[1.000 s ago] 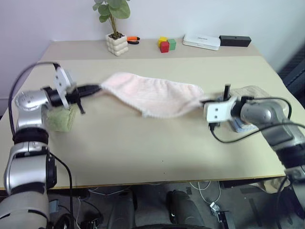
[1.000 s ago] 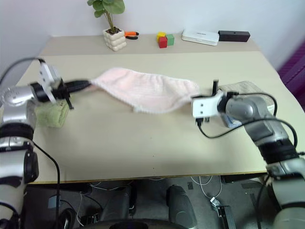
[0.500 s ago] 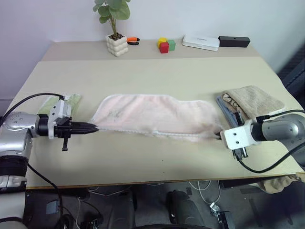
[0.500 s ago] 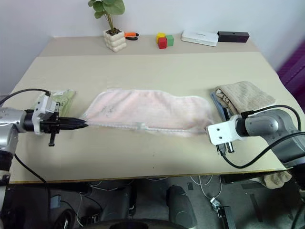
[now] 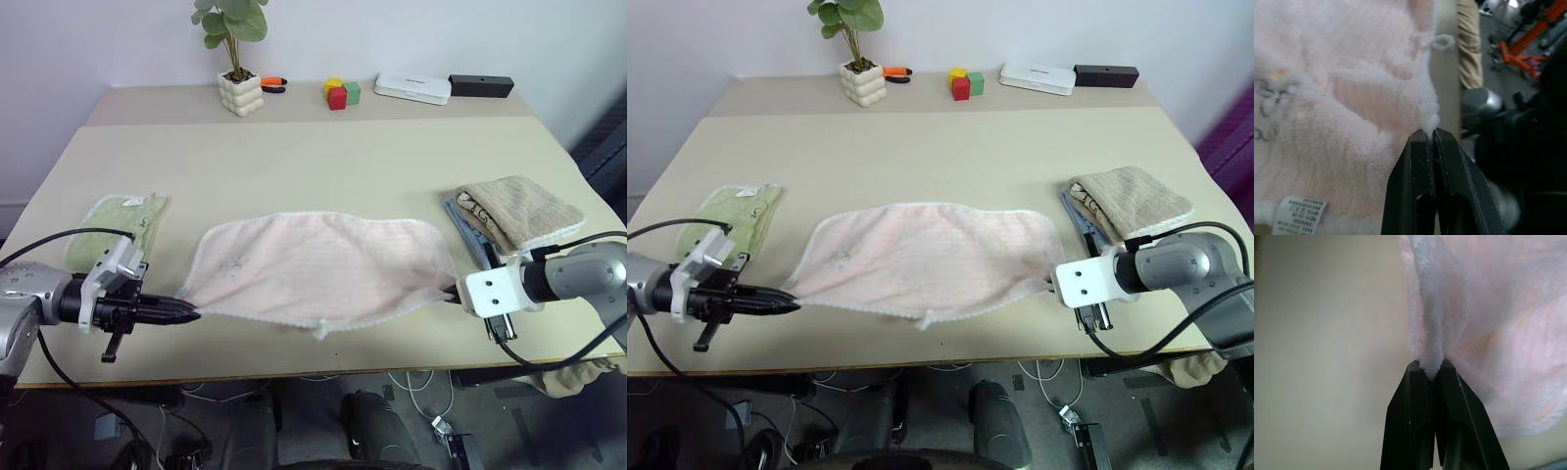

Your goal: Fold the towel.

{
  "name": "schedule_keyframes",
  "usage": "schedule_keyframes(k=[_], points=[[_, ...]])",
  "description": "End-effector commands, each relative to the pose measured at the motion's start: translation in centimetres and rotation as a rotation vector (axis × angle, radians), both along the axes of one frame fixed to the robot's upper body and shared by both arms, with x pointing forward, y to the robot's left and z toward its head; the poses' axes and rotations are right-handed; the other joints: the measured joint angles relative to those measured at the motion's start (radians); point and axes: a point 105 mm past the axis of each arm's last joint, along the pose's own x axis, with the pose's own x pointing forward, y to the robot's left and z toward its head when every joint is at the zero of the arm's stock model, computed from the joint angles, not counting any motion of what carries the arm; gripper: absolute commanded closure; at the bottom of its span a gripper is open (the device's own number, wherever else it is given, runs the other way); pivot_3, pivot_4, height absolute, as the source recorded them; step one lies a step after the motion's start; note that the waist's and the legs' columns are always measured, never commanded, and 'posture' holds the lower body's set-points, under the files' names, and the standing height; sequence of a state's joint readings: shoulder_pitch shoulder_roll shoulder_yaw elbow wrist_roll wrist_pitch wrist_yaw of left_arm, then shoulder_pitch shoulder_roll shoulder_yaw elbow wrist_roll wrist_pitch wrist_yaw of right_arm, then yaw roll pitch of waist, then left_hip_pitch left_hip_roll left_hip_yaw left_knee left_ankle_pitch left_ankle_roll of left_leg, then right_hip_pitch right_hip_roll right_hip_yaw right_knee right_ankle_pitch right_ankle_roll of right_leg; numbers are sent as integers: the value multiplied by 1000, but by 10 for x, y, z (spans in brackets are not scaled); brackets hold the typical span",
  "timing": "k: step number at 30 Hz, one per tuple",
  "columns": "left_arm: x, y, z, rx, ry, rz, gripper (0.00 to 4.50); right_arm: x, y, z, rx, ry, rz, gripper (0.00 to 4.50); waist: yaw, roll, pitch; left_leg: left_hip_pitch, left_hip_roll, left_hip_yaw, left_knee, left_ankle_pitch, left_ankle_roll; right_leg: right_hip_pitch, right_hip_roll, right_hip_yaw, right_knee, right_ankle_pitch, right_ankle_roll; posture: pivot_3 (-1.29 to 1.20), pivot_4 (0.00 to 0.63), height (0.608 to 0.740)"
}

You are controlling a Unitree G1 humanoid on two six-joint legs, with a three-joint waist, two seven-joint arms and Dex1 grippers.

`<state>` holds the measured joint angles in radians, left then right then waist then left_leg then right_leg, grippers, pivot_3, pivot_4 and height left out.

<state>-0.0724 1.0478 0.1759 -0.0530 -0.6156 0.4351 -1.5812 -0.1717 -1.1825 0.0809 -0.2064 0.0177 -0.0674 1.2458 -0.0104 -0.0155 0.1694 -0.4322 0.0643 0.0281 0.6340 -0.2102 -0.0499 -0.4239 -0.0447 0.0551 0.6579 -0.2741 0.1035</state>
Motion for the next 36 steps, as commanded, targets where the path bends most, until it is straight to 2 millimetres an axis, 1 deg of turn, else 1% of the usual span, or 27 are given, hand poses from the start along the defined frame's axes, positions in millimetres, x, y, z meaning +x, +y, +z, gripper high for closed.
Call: schedule_keyframes(k=[1, 6, 9, 10, 12, 13, 15, 21, 24, 28, 29, 32, 36], points=[[3, 1, 7, 12, -62, 27, 4500, 1, 1, 13, 16, -48, -4, 4449, 0, 0, 0, 0, 0, 0, 0, 0, 0, 0, 0, 0, 0, 0, 0, 0, 150, 740], [9, -6, 7, -10, -86, 36, 4500, 4, 3, 6, 40, -28, -47, 4449, 0, 0, 0, 0, 0, 0, 0, 0, 0, 0, 0, 0, 0, 0, 0, 0, 150, 740], [11, -8, 8, -23, -95, 38, 4500, 5, 2, 4, 58, -7, -83, 3676, 0, 0, 0, 0, 0, 0, 0, 0, 0, 0, 0, 0, 0, 0, 0, 0, 150, 740], [11, -9, 8, -24, -98, 39, 4500, 4, 3, 3, 60, -2, -86, 3248, 0, 0, 0, 0, 0, 0, 0, 0, 0, 0, 0, 0, 0, 0, 0, 0, 150, 740], [14, -10, 8, -30, -107, 42, 4500, 1, 2, -1, 51, 21, -101, 2147, 0, 0, 0, 0, 0, 0, 0, 0, 0, 0, 0, 0, 0, 0, 0, 0, 150, 740], [15, -10, 8, -32, -113, 45, 4500, -1, 3, -2, 50, 29, -98, 1745, 0, 0, 0, 0, 0, 0, 0, 0, 0, 0, 0, 0, 0, 0, 0, 0, 150, 740], [17, -11, 8, -33, -118, 46, 4500, -4, 4, -2, 66, 55, -113, 1745, 0, 0, 0, 0, 0, 0, 0, 0, 0, 0, 0, 0, 0, 0, 0, 0, 150, 740], [20, -12, 9, -39, -133, 46, 4500, 6, 9, 11, 68, -28, -89, 1745, -2, 0, 0, 0, 0, 0, -1, 0, 0, 0, 0, 0, 0, 0, 0, 0, 150, 740], [22, -13, 9, -39, -139, 45, 4500, 9, 4, 9, 46, -39, -84, 2518, 0, 0, 0, 0, 0, 0, -1, 0, 0, 0, 0, 0, 0, 0, 0, 0, 150, 740], [22, -13, 8, -45, -138, 43, 4500, 10, 2, 8, 41, -37, -87, 4308, 0, 0, 0, 0, 0, 0, 0, 0, 0, 0, 0, 0, 0, 0, 0, 0, 150, 740], [22, -13, 8, -44, -140, 43, 4500, 11, 3, 8, 43, -38, -82, 4411, -1, 0, 0, 0, 0, 0, 0, 0, 0, 0, 0, 0, 0, 0, 0, 0, 150, 740], [22, -12, 7, -40, -142, 46, 4500, 10, 6, 12, 59, -39, -70, 4411, -1, 0, 0, 0, 0, 0, -1, 0, 0, 0, 0, 0, 0, 0, 0, 0, 150, 740], [21, -11, 5, -39, -140, 49, 4500, 8, 6, 11, 52, -21, -65, 4411, 0, 0, 0, 0, 0, 0, -1, 0, 0, 0, 0, 0, 0, 0, 0, 0, 150, 740]])
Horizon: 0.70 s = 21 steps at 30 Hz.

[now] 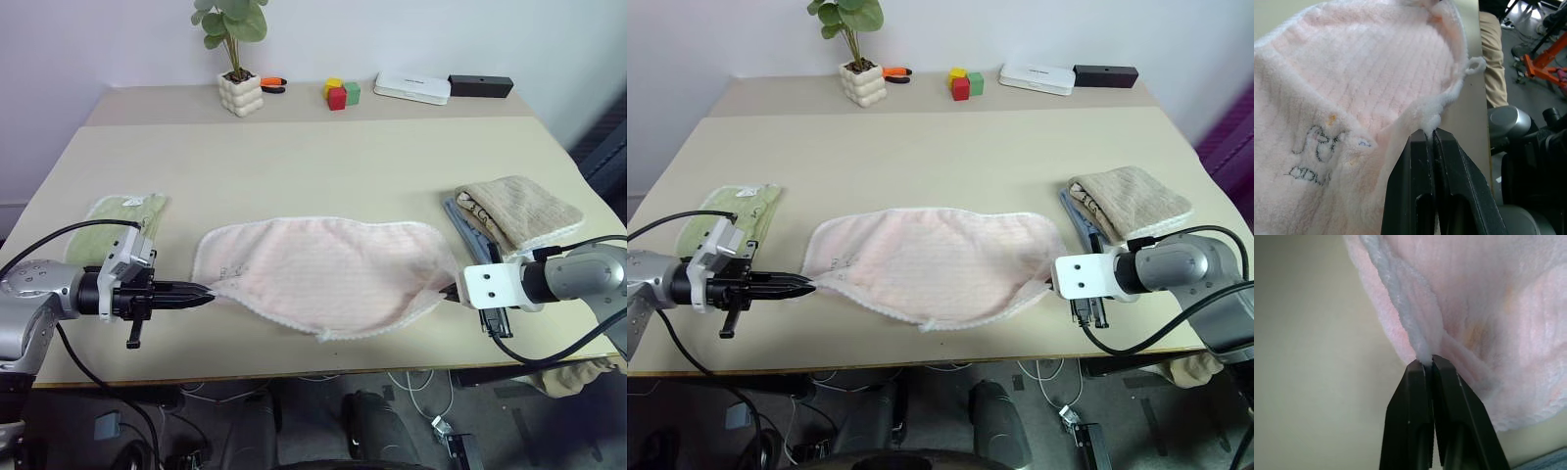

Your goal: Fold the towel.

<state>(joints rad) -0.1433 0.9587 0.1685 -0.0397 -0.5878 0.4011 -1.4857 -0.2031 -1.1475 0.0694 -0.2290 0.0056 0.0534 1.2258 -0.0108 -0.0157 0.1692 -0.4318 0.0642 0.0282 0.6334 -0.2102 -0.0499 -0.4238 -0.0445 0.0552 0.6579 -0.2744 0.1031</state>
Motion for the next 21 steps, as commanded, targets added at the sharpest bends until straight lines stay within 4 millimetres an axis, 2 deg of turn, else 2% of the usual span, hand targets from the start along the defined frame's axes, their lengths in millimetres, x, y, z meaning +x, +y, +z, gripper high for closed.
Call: schedule_keyframes(k=[1, 8, 15, 21], points=[[-1, 0, 2, 6, -23, -11, 4500, -4, 4, 6, 18, 12, 27, 4411, 0, 0, 0, 0, 0, 0, 0, 0, 0, 0, 0, 0, 0, 0, 0, 0, 150, 740], [-5, 4, 1, 4, -11, -2, 4500, -24, 8, 17, 42, 107, 52, 4411, 0, 0, 0, 0, 0, 0, 0, 0, 0, 0, 0, 0, 0, 0, 0, 0, 150, 740], [-7, 5, -1, -8, 6, 3, 4500, -49, 4, 14, 13, 247, 41, 4411, 0, 0, 0, 0, 0, 0, 0, 0, 0, 0, 0, 0, 0, 0, 0, 0, 150, 740], [-16, 5, 0, -18, 60, -11, 4500, -48, -10, 9, -51, 252, -14, 4411, 0, 0, 0, 0, 0, 0, 0, 0, 0, 0, 0, 0, 0, 0, 0, 0, 150, 740]])
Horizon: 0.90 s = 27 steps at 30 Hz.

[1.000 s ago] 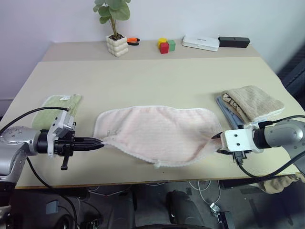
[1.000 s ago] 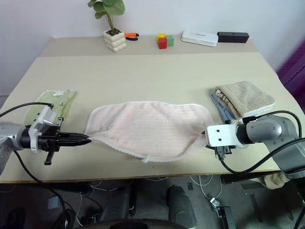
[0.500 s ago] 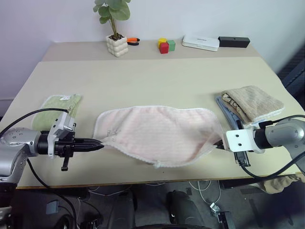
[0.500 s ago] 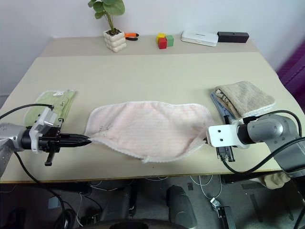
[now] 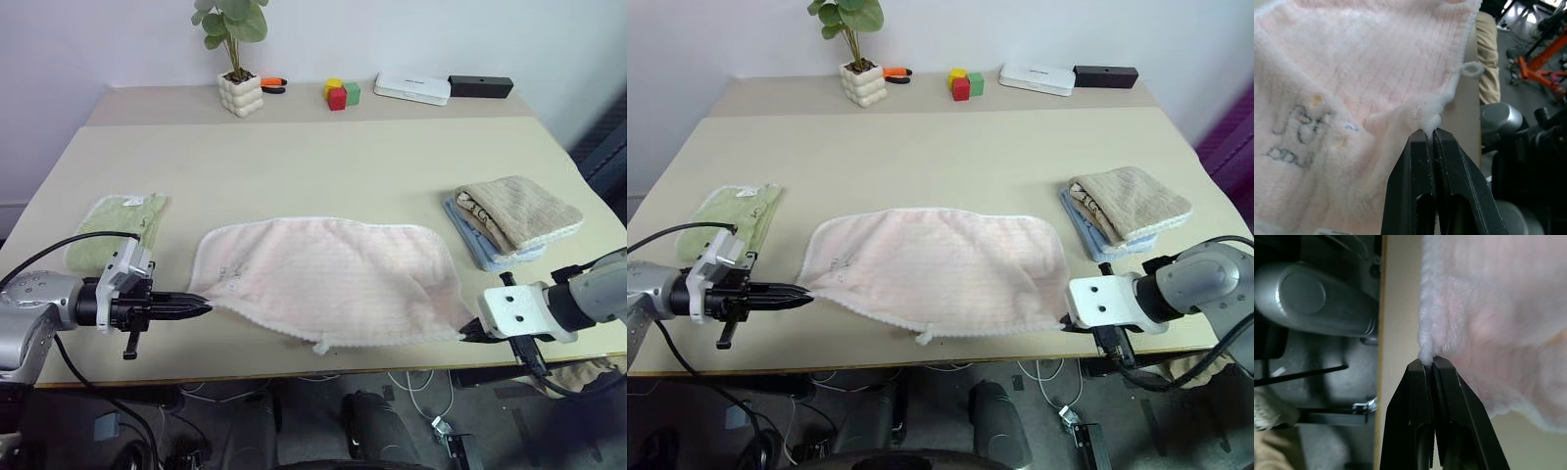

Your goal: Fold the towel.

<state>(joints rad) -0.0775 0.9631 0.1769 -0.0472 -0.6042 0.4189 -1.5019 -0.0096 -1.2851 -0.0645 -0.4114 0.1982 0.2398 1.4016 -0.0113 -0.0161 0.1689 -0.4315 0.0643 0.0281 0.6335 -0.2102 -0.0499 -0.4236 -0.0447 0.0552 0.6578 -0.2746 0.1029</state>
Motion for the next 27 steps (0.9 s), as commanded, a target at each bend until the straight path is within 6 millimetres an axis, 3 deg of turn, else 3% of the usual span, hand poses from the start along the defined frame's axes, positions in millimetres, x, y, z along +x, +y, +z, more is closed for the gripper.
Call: schedule_keyframes(k=[1, 13, 18, 21, 27], points=[[-7, 1, 12, -2, 0, -19, 4500, 3, -10, 5, -65, -36, -12, 4411, 0, 0, 0, 0, 0, 0, 0, 0, 0, 0, 0, 0, 0, 0, 0, 0, 150, 740], [-20, 13, 14, 12, 53, 0, 4500, -11, -20, -6, -76, 46, -25, 4411, 0, 0, 0, 0, 0, 0, 0, 0, 0, 0, 0, 0, 0, -1, -1, 0, 150, 740], [-14, 20, 8, 42, 20, 26, 4500, -10, -27, -6, -96, 38, -43, 4411, 1, 0, 0, 0, 0, 0, 0, 0, 0, 0, 0, 0, 0, -1, -1, 0, 150, 740], [0, 21, 8, 33, -38, 52, 4500, -1, -33, -7, -112, 10, -61, 4411, 4, 0, 0, 1, 0, 0, 0, 0, 0, 1, 0, 0, 0, -2, -4, 0, 150, 740], [41, 15, 16, -5, -235, 90, 4500, 29, -22, 4, -42, -123, -60, 4411, 0, -1, 0, 2, 0, 0, 0, 0, 0, 3, 1, 0, 0, -2, -3, 0, 150, 740]])
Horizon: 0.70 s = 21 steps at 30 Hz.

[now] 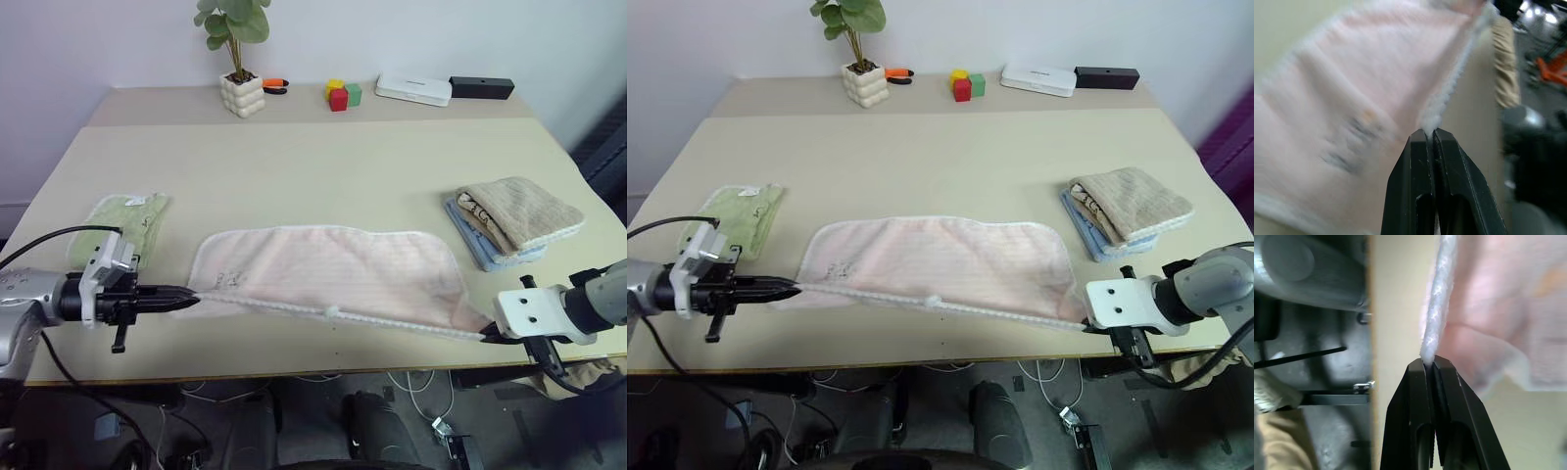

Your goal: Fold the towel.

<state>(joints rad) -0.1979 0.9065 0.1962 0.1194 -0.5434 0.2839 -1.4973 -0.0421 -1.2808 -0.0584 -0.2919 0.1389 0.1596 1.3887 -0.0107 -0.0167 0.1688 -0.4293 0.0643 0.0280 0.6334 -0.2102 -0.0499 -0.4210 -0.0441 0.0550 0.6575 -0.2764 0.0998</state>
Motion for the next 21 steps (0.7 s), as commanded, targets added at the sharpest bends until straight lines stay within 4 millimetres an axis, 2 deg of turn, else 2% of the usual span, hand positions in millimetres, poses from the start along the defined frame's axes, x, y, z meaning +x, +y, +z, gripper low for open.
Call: schedule_keyframes(k=[1, 5, 9, 12, 17, 21], points=[[19, 1, 6, 20, -108, 26, 4500, 23, -2, 6, -1, -99, -18, 4411, -1, 0, 0, 1, 0, 0, 0, 0, 0, 0, 0, 0, 0, 0, 0, 0, 150, 740], [41, -1, 7, 44, -212, 52, 4500, 55, -2, 12, -13, -235, -20, 4411, -1, 0, 0, 2, 0, 0, 0, 0, 0, 1, 0, 0, 0, 2, 3, 0, 150, 740], [57, -2, 8, 48, -275, 77, 4500, 74, -8, 9, -59, -308, -8, 4411, 2, 0, 0, 2, 0, 0, -1, 0, 0, 1, 0, 0, 1, 2, 4, 0, 150, 740], [64, -2, 6, 55, -284, 90, 4500, 85, -6, 12, -44, -345, -13, 4411, -1, 0, 0, 2, 0, 0, 0, 0, 0, 1, 0, 0, 1, 2, 4, 0, 150, 740], [76, 1, 6, 44, -298, 124, 4500, 114, -2, 25, -52, -480, -30, 4411, -3, 0, 0, 2, 0, 0, 0, 0, 0, 0, 0, 0, 4, 2, 4, 0, 150, 740], [82, 0, 5, 59, -318, 132, 4500, 126, 3, 32, -55, -531, -13, 4411, -1, 0, 0, 2, 0, 0, -1, 0, 0, -1, 1, 0, 5, 2, 4, 0, 150, 740]])
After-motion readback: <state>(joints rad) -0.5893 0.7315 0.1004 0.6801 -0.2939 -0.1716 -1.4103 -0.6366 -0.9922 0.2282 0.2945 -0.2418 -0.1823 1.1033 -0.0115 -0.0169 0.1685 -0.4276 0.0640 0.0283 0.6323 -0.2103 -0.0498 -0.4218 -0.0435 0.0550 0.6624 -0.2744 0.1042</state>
